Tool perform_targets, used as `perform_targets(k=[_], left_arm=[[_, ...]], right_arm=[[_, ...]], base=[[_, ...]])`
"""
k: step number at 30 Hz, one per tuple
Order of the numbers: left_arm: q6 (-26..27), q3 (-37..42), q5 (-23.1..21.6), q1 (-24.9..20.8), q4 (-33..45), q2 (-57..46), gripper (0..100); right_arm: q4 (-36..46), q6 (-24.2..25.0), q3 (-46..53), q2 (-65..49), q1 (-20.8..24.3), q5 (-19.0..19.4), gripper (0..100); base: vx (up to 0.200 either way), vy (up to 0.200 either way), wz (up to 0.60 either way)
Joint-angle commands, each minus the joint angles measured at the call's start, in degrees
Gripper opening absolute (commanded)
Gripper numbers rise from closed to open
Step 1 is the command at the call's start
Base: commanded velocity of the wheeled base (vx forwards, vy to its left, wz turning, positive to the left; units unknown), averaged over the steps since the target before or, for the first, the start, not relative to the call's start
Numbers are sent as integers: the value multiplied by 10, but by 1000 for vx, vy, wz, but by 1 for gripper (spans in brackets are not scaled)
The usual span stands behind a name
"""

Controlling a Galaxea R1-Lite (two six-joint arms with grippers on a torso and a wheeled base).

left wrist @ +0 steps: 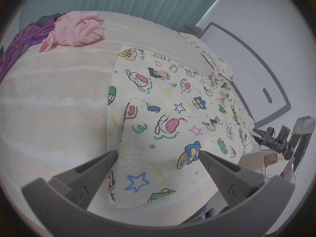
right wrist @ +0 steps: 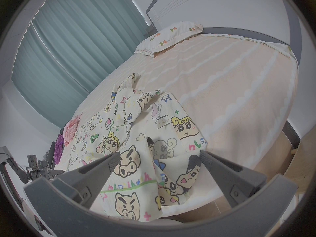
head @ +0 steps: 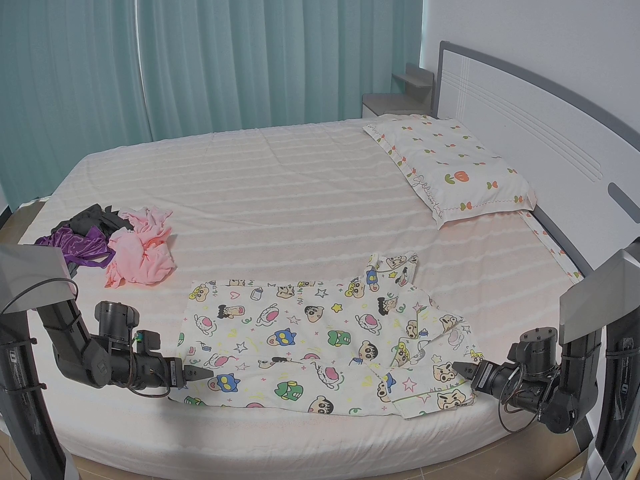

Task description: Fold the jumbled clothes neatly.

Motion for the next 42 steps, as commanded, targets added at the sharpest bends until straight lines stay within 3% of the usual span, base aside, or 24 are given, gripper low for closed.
perform_targets(k=[1,4,5,15,33,42], left_arm=[[2,7,0,5,-1,2,100],[2,7,-11,4,-2,3,100],[1,6,-13,5,-2,4,0],[3,16,-10,16,-2,3,0],[34,108,-6,21,-8,-31,0],[34,103,7,21,-9,-25,0]], right_arm=[[-10,0,0,1,0,0,100],[-10,0,0,2,0,0,100],[-10,0,0,2,0,0,100],[-10,1,0,2,0,0,100],[-10,0,0,2,0,0,100],[-10,0,0,2,0,0,100]], base=[[0,0,0],[0,0,0],[0,0,0],[0,0,0],[0,0,0],[0,0,0]])
